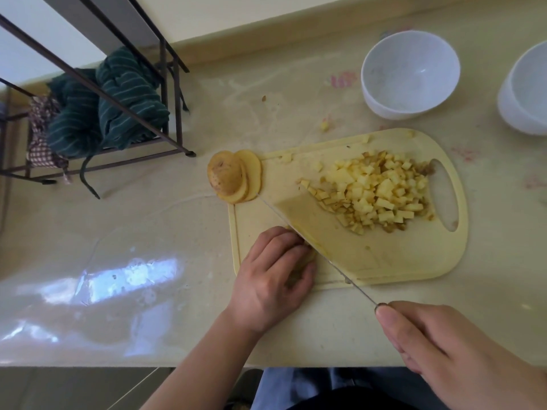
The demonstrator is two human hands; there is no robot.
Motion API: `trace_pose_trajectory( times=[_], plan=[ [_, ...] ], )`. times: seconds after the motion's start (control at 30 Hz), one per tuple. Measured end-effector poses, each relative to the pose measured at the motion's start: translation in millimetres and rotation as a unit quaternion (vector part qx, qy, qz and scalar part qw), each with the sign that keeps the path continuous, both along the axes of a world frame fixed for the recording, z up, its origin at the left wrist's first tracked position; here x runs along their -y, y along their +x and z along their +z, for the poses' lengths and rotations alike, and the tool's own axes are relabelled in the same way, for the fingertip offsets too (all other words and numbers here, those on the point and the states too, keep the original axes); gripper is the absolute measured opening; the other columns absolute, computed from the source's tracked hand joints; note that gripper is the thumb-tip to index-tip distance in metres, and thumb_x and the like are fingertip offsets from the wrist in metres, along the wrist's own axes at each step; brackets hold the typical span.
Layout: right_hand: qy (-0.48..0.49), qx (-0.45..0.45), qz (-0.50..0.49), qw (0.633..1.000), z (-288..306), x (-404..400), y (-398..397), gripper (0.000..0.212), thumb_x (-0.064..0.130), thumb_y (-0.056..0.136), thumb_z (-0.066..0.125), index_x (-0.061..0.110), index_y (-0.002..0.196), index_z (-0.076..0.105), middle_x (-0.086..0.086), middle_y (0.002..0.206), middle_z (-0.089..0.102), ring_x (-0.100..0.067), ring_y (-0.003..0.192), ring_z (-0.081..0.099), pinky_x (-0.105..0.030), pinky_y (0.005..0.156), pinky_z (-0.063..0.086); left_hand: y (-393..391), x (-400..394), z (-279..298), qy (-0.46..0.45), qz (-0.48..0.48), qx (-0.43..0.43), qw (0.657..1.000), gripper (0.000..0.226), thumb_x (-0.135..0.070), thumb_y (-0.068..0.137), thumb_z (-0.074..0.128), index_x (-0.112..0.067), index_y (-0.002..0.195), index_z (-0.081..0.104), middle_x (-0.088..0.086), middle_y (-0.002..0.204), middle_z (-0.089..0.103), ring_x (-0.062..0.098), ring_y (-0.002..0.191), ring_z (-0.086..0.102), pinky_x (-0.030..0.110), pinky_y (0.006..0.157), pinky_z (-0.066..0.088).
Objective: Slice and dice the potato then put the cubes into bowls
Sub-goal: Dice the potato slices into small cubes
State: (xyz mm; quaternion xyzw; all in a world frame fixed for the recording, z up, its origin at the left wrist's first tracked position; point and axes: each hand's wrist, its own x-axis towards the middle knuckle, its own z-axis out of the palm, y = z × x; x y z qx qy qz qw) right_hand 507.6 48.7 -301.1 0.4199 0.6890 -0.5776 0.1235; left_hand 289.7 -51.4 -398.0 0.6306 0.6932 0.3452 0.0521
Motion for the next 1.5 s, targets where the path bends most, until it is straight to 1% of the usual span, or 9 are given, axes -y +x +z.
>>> trace_pose_trajectory(
  times=[0.2, 0.33, 0.47, 0.73, 0.83, 0.97, 1.17, 1.33, 1.5],
  plan=[
    [0.008, 0.011, 0.013, 1.000, -1, 3, 5, 0.086, 0.097, 0.064, 0.018, 0.015, 0.073, 0.040, -0.001, 0.050, 0.036, -0.009, 0.047, 0.033, -0.030, 0.051, 0.029, 0, -1, 0, 0.003, 0.004, 0.005, 1.000, 0.019, -0.010, 0.087, 0.078, 0.006, 0.097, 0.076, 0.016, 0.105, 0.071, 0.034, 0.104, 0.066, 0.033, 0.098, 0.052],
    [0.035, 0.018, 0.022, 0.999, -4, 0, -4, 0.069, 0.085, 0.073, 0.018, 0.020, 0.073, 0.042, -0.003, 0.055, 0.042, -0.011, 0.052, 0.041, -0.036, 0.056, 0.040, -1, -2, 1, 0.007, 0.002, 0.012, 1.000, 0.019, -0.007, 0.084, 0.080, 0.005, 0.097, 0.076, 0.016, 0.105, 0.072, 0.033, 0.103, 0.066, 0.034, 0.096, 0.053],
    [0.055, -0.004, 0.020, 0.998, -8, -3, -15, 0.063, 0.080, 0.077, 0.020, 0.022, 0.073, 0.044, 0.002, 0.051, 0.041, -0.008, 0.048, 0.039, -0.023, 0.050, 0.032, -1, -2, 2, 0.010, 0.004, 0.011, 1.000, 0.019, -0.006, 0.082, 0.082, 0.005, 0.097, 0.077, 0.015, 0.104, 0.072, 0.033, 0.101, 0.067, 0.036, 0.093, 0.054],
    [0.064, -0.007, -0.008, 0.998, -10, -7, -6, 0.067, 0.081, 0.077, 0.024, 0.017, 0.070, 0.041, 0.002, 0.049, 0.033, -0.009, 0.046, 0.030, -0.028, 0.050, 0.028, -1, -1, 3, 0.008, 0.004, 0.012, 1.000, 0.015, -0.007, 0.083, 0.081, 0.004, 0.092, 0.076, 0.014, 0.098, 0.070, 0.031, 0.098, 0.064, 0.032, 0.093, 0.053],
    [0.055, -0.008, -0.023, 0.998, -11, -10, -3, 0.069, 0.082, 0.076, 0.026, 0.015, 0.068, 0.040, 0.003, 0.049, 0.032, -0.008, 0.046, 0.028, -0.023, 0.048, 0.026, -1, -1, 1, 0.006, 0.003, 0.012, 1.000, 0.015, -0.007, 0.084, 0.081, 0.004, 0.093, 0.076, 0.014, 0.098, 0.070, 0.030, 0.098, 0.064, 0.033, 0.093, 0.053],
    [-0.023, -0.005, -0.056, 0.998, -6, -15, -4, 0.069, 0.081, 0.072, 0.032, 0.013, 0.067, 0.038, 0.003, 0.051, 0.028, -0.008, 0.044, 0.022, -0.014, 0.040, 0.023, -2, 0, 0, 0.014, -0.001, 0.014, 1.000, 0.014, -0.007, 0.084, 0.081, 0.003, 0.093, 0.076, 0.014, 0.098, 0.069, 0.031, 0.098, 0.064, 0.036, 0.091, 0.054],
    [-0.029, -0.005, -0.023, 0.999, 4, -12, -9, 0.069, 0.083, 0.068, 0.031, 0.015, 0.067, 0.044, 0.003, 0.044, 0.035, -0.005, 0.040, 0.029, -0.013, 0.040, 0.026, -1, 3, -1, 0.029, 0.007, 0.008, 1.000, 0.012, -0.010, 0.087, 0.079, 0.002, 0.090, 0.077, 0.013, 0.095, 0.070, 0.028, 0.095, 0.062, 0.037, 0.089, 0.055],
    [-0.014, 0.004, 0.006, 1.000, 4, -4, -9, 0.079, 0.086, 0.068, 0.030, 0.009, 0.073, 0.041, 0.004, 0.046, 0.032, -0.006, 0.043, 0.030, -0.019, 0.046, 0.025, -2, 2, -3, 0.033, 0.005, 0.014, 0.999, 0.011, -0.008, 0.086, 0.079, 0.002, 0.088, 0.077, 0.013, 0.098, 0.072, 0.031, 0.096, 0.066, 0.039, 0.087, 0.055],
    [-0.019, 0.020, 0.010, 1.000, 4, -1, -8, 0.095, 0.100, 0.057, 0.025, 0.008, 0.076, 0.040, 0.003, 0.049, 0.033, -0.006, 0.046, 0.030, -0.020, 0.046, 0.026, -2, 3, -3, 0.032, 0.006, 0.018, 0.999, 0.012, -0.008, 0.084, 0.082, 0.002, 0.088, 0.077, 0.012, 0.100, 0.072, 0.031, 0.097, 0.067, 0.039, 0.087, 0.056]
  ],
)
